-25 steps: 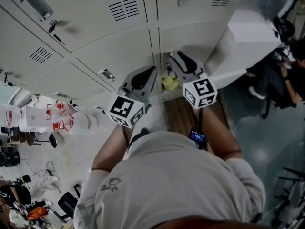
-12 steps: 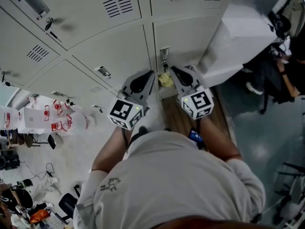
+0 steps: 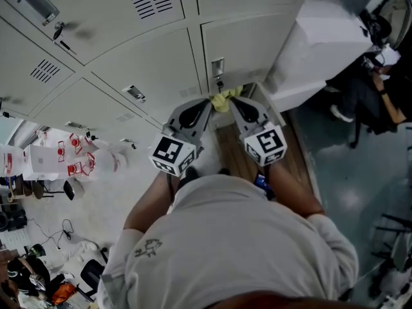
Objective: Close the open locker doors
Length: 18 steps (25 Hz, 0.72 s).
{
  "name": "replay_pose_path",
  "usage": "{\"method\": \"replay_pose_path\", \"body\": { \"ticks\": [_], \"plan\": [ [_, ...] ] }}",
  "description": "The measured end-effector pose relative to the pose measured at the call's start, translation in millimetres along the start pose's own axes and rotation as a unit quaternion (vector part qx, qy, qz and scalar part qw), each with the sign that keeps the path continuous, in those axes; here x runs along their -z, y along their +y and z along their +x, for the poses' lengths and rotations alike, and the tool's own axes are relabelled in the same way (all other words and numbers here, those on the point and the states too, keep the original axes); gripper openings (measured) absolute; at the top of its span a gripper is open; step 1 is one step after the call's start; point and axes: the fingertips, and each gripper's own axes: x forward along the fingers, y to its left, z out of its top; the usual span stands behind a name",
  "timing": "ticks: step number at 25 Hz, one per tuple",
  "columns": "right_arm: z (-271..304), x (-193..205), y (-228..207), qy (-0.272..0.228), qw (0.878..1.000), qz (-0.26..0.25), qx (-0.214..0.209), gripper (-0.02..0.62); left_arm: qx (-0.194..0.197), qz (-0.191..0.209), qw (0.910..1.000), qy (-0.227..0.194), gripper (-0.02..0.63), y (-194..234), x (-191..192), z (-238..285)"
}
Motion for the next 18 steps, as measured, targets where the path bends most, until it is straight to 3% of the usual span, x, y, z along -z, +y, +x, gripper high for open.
{"method": "replay_pose_path", "body": {
  "ticks": [9,18],
  "plan": [
    [-35,13,-25,0.012,0.998,0.022,0.061,0.0,0.057,-0.007,0.9983,0.011,-0.005,-26,14,31],
    [-75,28,-43,0.032,0.988,0.035,0.145,-0.001,0.138,-0.016,0.9902,0.017,-0.005,-55,23,55]
  ]
}}
